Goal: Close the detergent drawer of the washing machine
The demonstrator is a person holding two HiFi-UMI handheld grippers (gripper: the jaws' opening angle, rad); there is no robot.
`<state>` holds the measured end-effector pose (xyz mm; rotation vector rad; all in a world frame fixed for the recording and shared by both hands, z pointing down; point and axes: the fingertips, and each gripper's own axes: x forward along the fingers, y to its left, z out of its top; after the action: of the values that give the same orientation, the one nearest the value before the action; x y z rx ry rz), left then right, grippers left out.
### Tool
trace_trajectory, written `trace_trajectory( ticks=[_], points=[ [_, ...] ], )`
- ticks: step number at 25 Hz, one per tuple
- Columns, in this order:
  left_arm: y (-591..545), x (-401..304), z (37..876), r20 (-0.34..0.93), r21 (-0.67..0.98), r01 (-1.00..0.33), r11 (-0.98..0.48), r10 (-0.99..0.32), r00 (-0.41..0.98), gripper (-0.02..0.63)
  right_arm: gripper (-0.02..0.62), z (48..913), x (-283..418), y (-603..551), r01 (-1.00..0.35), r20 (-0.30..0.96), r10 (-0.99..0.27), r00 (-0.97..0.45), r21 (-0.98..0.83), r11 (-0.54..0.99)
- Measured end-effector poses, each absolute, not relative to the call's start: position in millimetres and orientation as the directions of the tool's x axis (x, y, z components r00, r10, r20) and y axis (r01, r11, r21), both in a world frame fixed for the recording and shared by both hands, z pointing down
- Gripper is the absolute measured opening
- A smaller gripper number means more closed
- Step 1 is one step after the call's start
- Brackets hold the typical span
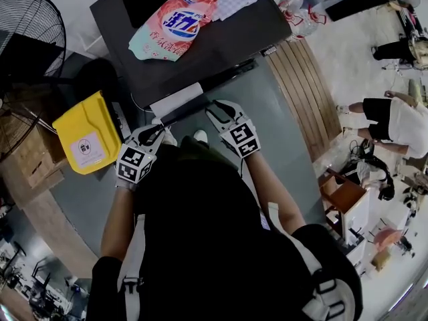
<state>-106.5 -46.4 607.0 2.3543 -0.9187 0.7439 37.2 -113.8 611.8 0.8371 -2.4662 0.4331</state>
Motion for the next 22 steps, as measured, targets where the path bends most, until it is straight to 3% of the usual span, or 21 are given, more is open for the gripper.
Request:
trace_trajectory(
  ticks=[22],
  points=[
    [-87.3, -135.4, 608.3, 0.657, 0.211, -0.800, -0.562, -0.524, 0.542, 0.075, 0.150, 610.2, 10.3, -154.2, -0.656, 0.555, -0.492, -0.671, -0.134, 0.743]
  ],
)
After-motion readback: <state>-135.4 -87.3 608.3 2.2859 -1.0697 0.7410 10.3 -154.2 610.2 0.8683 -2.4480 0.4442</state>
